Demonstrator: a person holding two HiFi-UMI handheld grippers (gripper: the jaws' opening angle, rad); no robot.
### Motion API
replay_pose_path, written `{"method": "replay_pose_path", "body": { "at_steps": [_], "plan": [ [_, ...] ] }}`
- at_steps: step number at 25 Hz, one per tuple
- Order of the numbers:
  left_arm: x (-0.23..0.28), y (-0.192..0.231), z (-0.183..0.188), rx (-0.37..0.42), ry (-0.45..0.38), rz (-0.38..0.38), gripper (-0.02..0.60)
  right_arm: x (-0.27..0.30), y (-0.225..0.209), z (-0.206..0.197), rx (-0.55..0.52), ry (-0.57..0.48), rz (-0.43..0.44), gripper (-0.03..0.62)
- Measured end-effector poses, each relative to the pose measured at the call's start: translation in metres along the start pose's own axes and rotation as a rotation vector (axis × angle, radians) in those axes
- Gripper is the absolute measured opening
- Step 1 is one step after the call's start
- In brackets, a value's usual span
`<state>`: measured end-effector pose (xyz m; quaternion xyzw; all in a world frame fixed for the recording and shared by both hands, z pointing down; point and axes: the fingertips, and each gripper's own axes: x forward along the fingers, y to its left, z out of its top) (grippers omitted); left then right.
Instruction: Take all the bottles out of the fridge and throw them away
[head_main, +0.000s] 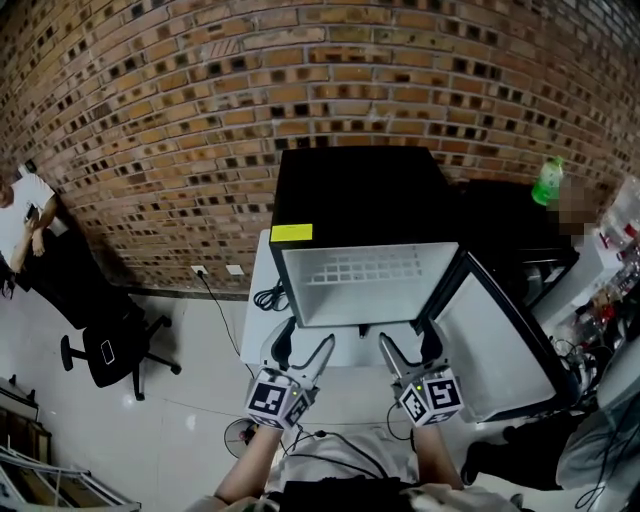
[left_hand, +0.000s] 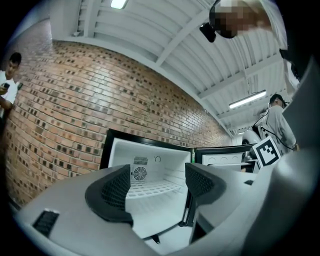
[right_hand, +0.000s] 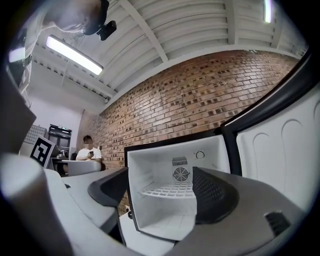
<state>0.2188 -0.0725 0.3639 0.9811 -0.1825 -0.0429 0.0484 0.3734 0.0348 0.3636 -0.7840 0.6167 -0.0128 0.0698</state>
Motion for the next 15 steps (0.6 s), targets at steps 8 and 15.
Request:
{"method": "replay_pose_path", "body": {
  "at_steps": [8,15],
  "plan": [
    [-0.003,-0.002,0.000,0.003,-0.022,0.028,0.334,0.009,0.016,-0.002,-0.032,0.017,0.069,0.426],
    [-0.013,0.011,0.008,0.023,-0.034,0.048,0.334,0.013,0.032,0.002,-0.040,0.031,0.095,0.426]
  ]
}}
